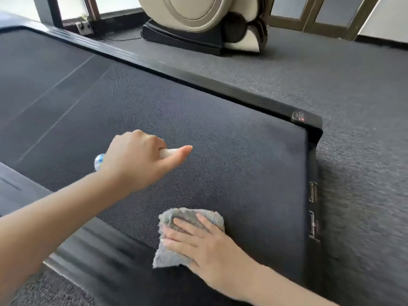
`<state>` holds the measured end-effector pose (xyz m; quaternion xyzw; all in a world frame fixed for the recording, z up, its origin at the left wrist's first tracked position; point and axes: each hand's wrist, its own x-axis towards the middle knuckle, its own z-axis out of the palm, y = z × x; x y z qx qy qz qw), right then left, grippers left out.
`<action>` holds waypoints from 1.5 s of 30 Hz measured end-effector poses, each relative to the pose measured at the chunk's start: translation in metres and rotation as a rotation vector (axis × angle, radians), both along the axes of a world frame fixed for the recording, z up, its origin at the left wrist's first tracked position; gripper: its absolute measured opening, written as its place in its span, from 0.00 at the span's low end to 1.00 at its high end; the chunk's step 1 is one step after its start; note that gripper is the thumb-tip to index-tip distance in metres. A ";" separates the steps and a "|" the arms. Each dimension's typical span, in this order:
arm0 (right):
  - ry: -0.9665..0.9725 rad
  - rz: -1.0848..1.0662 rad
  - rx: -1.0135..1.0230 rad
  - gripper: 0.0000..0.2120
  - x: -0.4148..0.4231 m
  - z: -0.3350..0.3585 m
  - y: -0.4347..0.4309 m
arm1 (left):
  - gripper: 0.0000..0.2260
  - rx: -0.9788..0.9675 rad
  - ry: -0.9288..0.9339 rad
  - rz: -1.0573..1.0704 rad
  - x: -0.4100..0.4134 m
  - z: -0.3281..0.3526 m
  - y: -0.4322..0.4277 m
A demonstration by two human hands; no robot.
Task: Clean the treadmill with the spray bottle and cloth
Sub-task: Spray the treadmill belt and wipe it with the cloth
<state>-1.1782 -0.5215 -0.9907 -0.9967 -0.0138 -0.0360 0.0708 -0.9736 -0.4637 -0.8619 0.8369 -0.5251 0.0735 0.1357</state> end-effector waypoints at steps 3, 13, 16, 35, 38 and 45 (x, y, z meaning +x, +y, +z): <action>0.056 0.037 -0.117 0.23 -0.007 0.007 -0.008 | 0.34 0.021 -0.022 -0.065 0.010 -0.008 -0.004; 0.223 -0.017 -0.326 0.24 -0.010 0.023 -0.015 | 0.33 -0.108 -0.004 -0.111 0.041 -0.018 -0.021; 0.192 -0.074 -0.280 0.25 -0.007 0.010 -0.006 | 0.34 -0.115 0.027 -0.085 0.052 -0.016 -0.024; -0.182 -0.209 -0.144 0.25 0.021 -0.012 -0.048 | 0.27 -0.158 0.108 0.093 0.027 -0.040 -0.166; -0.200 -0.209 -0.156 0.24 0.022 -0.018 -0.052 | 0.26 -0.167 0.125 0.093 0.025 -0.044 -0.174; -0.210 -0.244 -0.137 0.24 0.025 -0.026 -0.052 | 0.29 -0.168 0.036 0.103 0.022 -0.037 -0.205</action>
